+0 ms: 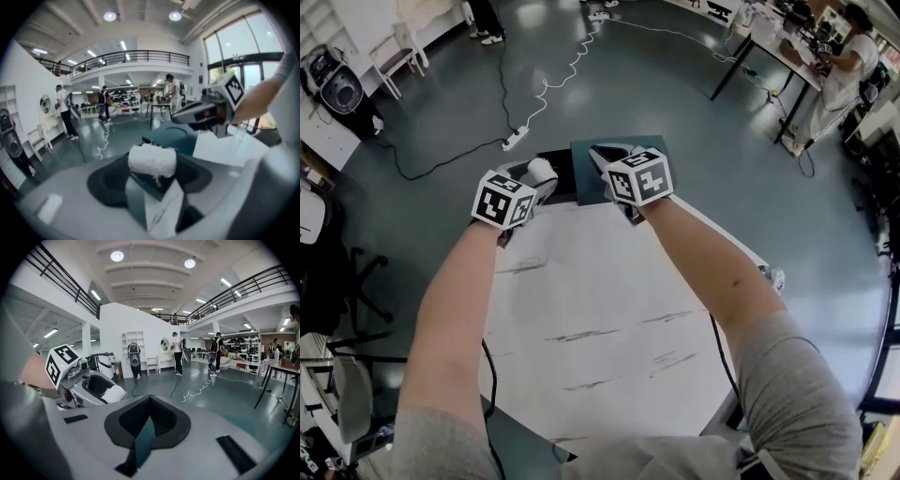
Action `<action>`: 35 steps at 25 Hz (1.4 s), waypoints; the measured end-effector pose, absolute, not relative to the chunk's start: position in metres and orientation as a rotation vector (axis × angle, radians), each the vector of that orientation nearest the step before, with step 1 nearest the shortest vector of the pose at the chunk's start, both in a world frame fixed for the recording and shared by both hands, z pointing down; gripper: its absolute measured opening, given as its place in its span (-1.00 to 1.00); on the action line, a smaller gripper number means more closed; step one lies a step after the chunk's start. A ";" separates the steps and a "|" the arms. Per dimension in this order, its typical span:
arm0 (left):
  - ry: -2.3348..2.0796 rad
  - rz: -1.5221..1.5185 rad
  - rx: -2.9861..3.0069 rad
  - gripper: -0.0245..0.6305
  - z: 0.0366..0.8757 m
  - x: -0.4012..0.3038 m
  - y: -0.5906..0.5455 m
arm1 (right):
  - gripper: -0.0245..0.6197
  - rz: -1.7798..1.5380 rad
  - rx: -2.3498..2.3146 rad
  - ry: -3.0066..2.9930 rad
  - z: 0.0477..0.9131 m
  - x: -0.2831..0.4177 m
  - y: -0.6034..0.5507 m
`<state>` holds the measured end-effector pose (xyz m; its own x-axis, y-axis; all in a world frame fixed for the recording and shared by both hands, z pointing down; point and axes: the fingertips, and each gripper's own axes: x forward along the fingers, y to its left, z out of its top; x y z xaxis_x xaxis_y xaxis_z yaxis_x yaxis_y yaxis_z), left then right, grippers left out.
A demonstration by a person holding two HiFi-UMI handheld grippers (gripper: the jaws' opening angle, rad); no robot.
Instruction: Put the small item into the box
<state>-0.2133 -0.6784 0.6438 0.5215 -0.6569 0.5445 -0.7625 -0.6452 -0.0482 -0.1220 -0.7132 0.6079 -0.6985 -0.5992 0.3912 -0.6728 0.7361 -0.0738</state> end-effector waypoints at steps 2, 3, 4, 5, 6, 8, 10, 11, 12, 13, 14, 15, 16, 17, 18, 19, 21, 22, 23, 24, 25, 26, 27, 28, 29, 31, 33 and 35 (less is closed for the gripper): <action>-1.205 0.816 2.561 -0.02 0.649 -0.210 -0.683 | -0.90 0.297 0.978 -2.595 0.611 -0.122 -0.716; -1.198 0.824 2.562 -0.02 0.650 -0.208 -0.685 | -0.90 0.303 0.981 -2.596 0.613 -0.121 -0.718; -1.191 0.834 2.564 -0.02 0.652 -0.205 -0.687 | -0.90 0.312 0.986 -2.598 0.614 -0.120 -0.720; -1.182 0.847 2.566 -0.02 0.654 -0.203 -0.688 | -0.90 0.321 0.993 -2.599 0.616 -0.120 -0.722; -1.174 0.861 2.569 -0.02 0.656 -0.200 -0.690 | -0.90 0.327 0.999 -2.598 0.617 -0.120 -0.724; -1.161 0.892 2.572 -0.02 0.660 -0.197 -0.692 | -0.90 0.331 1.002 -2.595 0.620 -0.121 -0.726; -1.149 0.930 2.568 -0.02 0.666 -0.193 -0.694 | -0.90 0.324 0.993 -2.597 0.622 -0.125 -0.725; -1.142 0.952 2.563 -0.02 0.670 -0.192 -0.694 | -0.90 0.320 0.988 -2.600 0.622 -0.126 -0.725; -1.132 0.972 2.558 -0.02 0.673 -0.190 -0.693 | -0.90 0.315 0.986 -2.603 0.622 -0.127 -0.725; -1.122 0.986 2.555 -0.02 0.677 -0.187 -0.692 | -0.90 0.310 0.988 -2.607 0.621 -0.128 -0.725; -1.113 0.990 2.554 -0.02 0.679 -0.185 -0.691 | -0.90 0.305 0.992 -2.611 0.619 -0.128 -0.726; -1.106 0.987 2.555 -0.02 0.680 -0.183 -0.691 | -0.90 0.300 0.997 -2.613 0.618 -0.127 -0.726; -1.102 0.982 2.556 -0.02 0.681 -0.181 -0.690 | -0.90 0.296 1.003 -2.614 0.617 -0.126 -0.727; -1.100 0.979 2.555 -0.02 0.681 -0.180 -0.691 | -0.90 0.294 1.009 -2.614 0.617 -0.125 -0.727; -1.101 0.980 2.550 -0.02 0.682 -0.180 -0.691 | -0.90 0.292 1.014 -2.613 0.617 -0.124 -0.728; -1.105 0.984 2.540 -0.02 0.682 -0.180 -0.692 | -0.90 0.290 1.021 -2.611 0.616 -0.123 -0.728; -1.122 0.993 2.513 -0.02 0.684 -0.181 -0.695 | -0.90 0.285 1.032 -2.609 0.616 -0.121 -0.729; -1.132 0.996 2.500 -0.02 0.685 -0.182 -0.697 | -0.90 0.284 1.034 -2.609 0.616 -0.121 -0.729; -1.142 0.997 2.489 -0.02 0.687 -0.183 -0.698 | -0.90 0.283 1.035 -2.610 0.616 -0.121 -0.728; -1.150 0.998 2.480 -0.02 0.688 -0.184 -0.699 | -0.90 0.281 1.035 -2.611 0.617 -0.121 -0.728; -1.158 0.998 2.472 -0.02 0.690 -0.185 -0.700 | -0.90 0.280 1.035 -2.612 0.617 -0.121 -0.728; -1.164 0.996 2.465 -0.02 0.691 -0.186 -0.701 | -0.90 0.278 1.035 -2.613 0.617 -0.121 -0.728; -1.169 0.990 2.456 -0.02 0.692 -0.187 -0.702 | -0.90 0.277 1.038 -2.613 0.617 -0.120 -0.729; -1.174 0.982 2.449 -0.02 0.692 -0.187 -0.703 | -0.90 0.278 1.043 -2.614 0.617 -0.120 -0.729; -1.180 0.972 2.445 -0.02 0.692 -0.188 -0.704 | -0.90 0.280 1.048 -2.615 0.616 -0.119 -0.730; -1.190 0.952 2.441 -0.01 0.691 -0.188 -0.705 | -0.90 0.285 1.055 -2.617 0.615 -0.117 -0.731; -1.195 0.950 2.435 -0.01 0.692 -0.189 -0.705 | -0.90 0.289 1.058 -2.616 0.615 -0.116 -0.732; -1.197 0.959 2.431 -0.01 0.694 -0.189 -0.706 | -0.90 0.290 1.060 -2.617 0.615 -0.115 -0.733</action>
